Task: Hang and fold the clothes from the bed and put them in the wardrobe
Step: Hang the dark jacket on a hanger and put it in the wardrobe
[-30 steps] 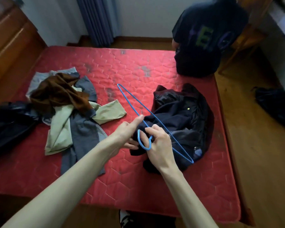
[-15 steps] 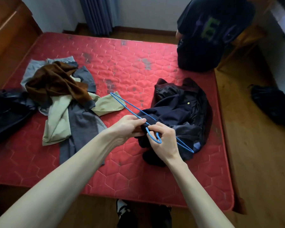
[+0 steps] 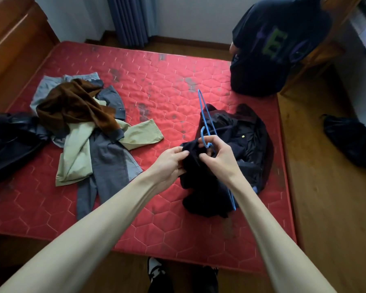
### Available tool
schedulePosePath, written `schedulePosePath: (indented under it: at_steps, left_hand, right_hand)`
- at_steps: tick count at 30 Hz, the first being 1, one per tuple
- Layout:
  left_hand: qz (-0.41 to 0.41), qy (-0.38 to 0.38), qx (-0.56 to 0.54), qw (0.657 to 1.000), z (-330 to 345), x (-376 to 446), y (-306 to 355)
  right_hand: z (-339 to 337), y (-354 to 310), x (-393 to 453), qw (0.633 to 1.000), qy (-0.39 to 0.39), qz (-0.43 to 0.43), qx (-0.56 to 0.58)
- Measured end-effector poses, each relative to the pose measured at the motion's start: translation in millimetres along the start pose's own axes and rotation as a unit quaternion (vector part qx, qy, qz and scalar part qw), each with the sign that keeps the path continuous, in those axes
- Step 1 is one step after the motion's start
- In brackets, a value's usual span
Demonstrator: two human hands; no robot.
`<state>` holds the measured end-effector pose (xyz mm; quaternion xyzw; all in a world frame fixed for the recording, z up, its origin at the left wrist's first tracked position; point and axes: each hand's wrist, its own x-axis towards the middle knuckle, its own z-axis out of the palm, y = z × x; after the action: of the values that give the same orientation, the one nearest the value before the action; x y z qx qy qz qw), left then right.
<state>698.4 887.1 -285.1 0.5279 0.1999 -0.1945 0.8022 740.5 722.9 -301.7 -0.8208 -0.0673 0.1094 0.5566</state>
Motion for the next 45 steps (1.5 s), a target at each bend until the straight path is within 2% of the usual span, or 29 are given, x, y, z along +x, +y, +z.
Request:
schedulePosePath:
  at_steps: [2,4,6,8,12,16,19,21,23,26,29,32,37,39,42,44,45]
  left_hand:
    - [-0.001,-0.005,-0.024,1.000,0.0,-1.3,10.8]
    - [-0.010,-0.026,-0.016,0.999,-2.8,-3.1,23.3]
    - [0.000,-0.013,0.045,0.999,-6.1,-5.8,35.0]
    - [0.056,0.025,0.177,0.982,-11.6,-6.3,44.3]
    - [0.192,0.087,0.453,0.866,-28.5,-9.8,62.9]
    - [0.238,0.155,0.551,0.784,-67.4,-5.8,64.2]
    - [0.277,0.239,0.566,0.739,-77.5,-6.6,65.0]
    - [0.273,0.284,0.547,0.739,-84.0,-6.3,66.4]
    - [0.237,0.318,0.512,0.762,-93.7,-6.6,65.1]
    - [0.190,0.319,0.473,0.799,-111.9,-11.0,59.2]
    - [0.176,0.303,0.485,0.801,-127.4,-24.0,62.9]
    - [0.203,0.295,0.504,0.786,-140.3,-35.6,81.0]
    - [0.255,0.333,0.501,0.757,-145.0,-62.7,132.7]
    - [0.281,0.321,0.518,0.742,-145.2,-73.0,150.8]
    - [0.272,0.286,0.609,0.688,-154.9,-86.5,163.8]
    - [0.252,0.295,0.657,0.647,-165.7,-93.2,165.2]
    - [0.240,0.310,0.664,0.636,-170.7,-95.3,165.6]
  right_hand:
    - [4.0,-0.1,5.2,0.999,-0.010,-0.017,-0.028]
    - [9.8,-2.2,11.9,0.998,0.011,-0.039,-0.044]
    - [15.3,-4.5,21.1,0.997,0.020,-0.054,-0.052]
    - [19.5,-9.6,29.0,0.995,-0.003,-0.060,-0.082]
    - [18.7,-26.6,41.0,0.974,0.028,-0.082,-0.212]
    - [14.0,-74.7,41.0,0.958,0.064,-0.108,-0.257]
    - [18.5,-117.3,34.1,0.943,0.062,-0.155,-0.287]
    - [15.9,-141.5,30.5,0.941,0.077,-0.166,-0.284]
    - [8.7,-164.1,26.0,0.940,0.102,-0.173,-0.276]
    - [-4.2,-191.0,20.4,0.932,0.135,-0.195,-0.273]
    - [-12.3,-208.5,16.4,0.930,0.147,-0.200,-0.273]
    - [-18.3,-218.2,16.0,0.926,0.177,-0.182,-0.280]
    - [-29.9,-243.6,14.0,0.942,0.230,-0.144,-0.197]
    - [-35.0,-252.9,14.8,0.941,0.251,-0.141,-0.178]
    - [-46.3,-255.1,15.3,0.943,0.242,-0.113,-0.197]
    - [-50.8,-244.9,15.1,0.944,0.194,-0.083,-0.255]
    - [-50.1,-236.6,15.1,0.941,0.168,-0.065,-0.286]
